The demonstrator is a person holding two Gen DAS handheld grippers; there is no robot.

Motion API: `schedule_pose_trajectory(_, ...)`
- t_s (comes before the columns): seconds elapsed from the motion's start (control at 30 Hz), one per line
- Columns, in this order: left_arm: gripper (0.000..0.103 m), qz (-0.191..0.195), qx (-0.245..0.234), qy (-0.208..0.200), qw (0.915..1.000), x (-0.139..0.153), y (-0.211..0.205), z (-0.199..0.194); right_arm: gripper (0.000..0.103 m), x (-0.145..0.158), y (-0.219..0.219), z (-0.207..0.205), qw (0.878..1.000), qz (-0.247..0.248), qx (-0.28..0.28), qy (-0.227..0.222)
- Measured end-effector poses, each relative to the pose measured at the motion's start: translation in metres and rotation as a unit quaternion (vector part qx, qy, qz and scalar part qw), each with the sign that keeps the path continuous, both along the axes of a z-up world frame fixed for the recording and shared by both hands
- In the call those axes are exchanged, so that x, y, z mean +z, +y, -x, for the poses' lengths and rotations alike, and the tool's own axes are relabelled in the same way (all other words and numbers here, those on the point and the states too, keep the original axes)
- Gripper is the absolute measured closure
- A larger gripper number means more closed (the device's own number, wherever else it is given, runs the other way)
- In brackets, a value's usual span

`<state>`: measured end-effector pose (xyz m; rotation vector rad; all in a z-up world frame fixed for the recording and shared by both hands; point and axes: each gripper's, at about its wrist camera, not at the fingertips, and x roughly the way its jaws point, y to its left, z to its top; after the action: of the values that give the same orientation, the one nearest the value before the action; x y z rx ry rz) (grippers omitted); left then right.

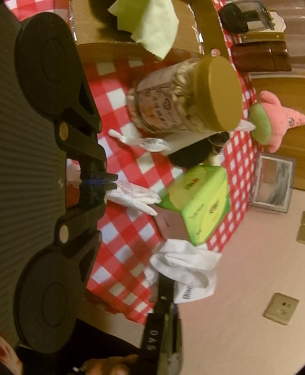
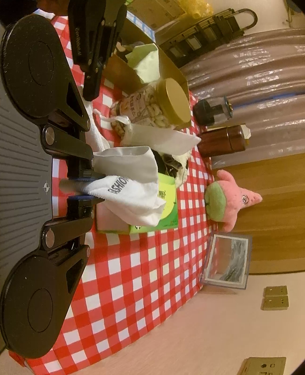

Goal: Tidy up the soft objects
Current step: 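Grasp the folded white pink-printed pad with the left gripper while the right gripper holds the cloth, then carry the pad and white cloth over the tray and release them inside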

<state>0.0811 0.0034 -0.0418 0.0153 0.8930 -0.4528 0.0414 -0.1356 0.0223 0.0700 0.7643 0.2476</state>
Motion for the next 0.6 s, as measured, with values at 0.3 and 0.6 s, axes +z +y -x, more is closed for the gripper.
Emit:
schedule_pose_trajectory(0.3,0.076,-0.059,-0.072,-0.009,0.9956,-0.018,-0.019,0.006,0.092,-0.004,0.008,-0.004,1.000,-0.001,0.007,0.008)
schedule_pose_trajectory(0.6,0.040,-0.110,-0.123,-0.028,0.9859,-0.034,-0.049,-0.003,0.092,-0.009,0.005,-0.007,1.000,0.001,0.005,0.018)
